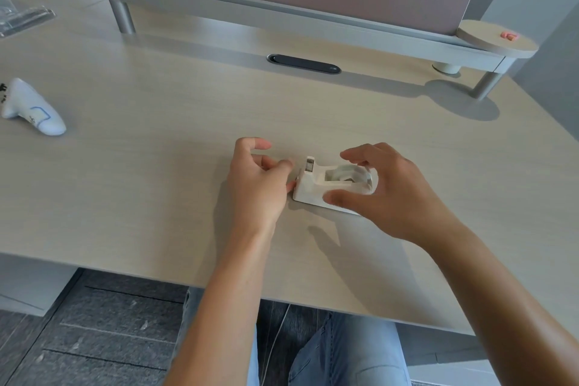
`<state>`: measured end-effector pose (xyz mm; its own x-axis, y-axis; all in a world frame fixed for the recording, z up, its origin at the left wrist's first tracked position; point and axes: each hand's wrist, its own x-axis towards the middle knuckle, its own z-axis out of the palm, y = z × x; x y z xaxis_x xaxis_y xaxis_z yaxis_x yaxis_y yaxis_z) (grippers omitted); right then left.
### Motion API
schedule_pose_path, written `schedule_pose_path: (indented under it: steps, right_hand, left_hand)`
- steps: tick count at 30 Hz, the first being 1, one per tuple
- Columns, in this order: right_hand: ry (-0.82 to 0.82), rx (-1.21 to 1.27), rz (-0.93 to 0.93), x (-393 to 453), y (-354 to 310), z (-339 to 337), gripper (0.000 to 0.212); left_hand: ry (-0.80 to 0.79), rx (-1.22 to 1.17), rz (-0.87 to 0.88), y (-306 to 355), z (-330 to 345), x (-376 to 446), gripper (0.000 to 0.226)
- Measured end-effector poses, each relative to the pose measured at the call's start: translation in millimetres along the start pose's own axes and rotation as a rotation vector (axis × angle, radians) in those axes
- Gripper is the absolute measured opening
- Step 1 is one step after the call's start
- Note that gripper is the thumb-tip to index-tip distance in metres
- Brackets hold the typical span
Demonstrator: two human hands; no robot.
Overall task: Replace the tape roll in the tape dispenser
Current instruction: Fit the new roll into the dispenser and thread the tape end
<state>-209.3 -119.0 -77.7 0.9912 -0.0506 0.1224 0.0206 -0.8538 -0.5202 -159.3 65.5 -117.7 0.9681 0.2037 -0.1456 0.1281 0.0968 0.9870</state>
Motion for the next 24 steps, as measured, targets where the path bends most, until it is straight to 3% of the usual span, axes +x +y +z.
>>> schedule_pose_path:
  steps: [5,14,20,24]
  right_hand:
    - [0.073,0.291,0.119,14.3,-13.7,6.4,0.041]
    - [-0.03,0.33,0.259,43.2,-26.3,16.5,0.04]
    - [-0.025,0.34,0.247,42.5,-24.7,17.1,0.04]
    - [-0.023,0.397,0.251,39.8,-21.2,19.7,0.038]
  left_hand:
    - [-0.041,0.073,-0.038,-0.3,-2.0,-1.5,0.029]
    - [-0.055,0.28,0.054,9.9,-7.2,-6.2,0.021]
    - [-0.022,0.642,0.263,12.8,-15.2,-29.2,0.031]
    - [-0.07,0.658,0.396,2.9,-18.6,-43.2,0.044]
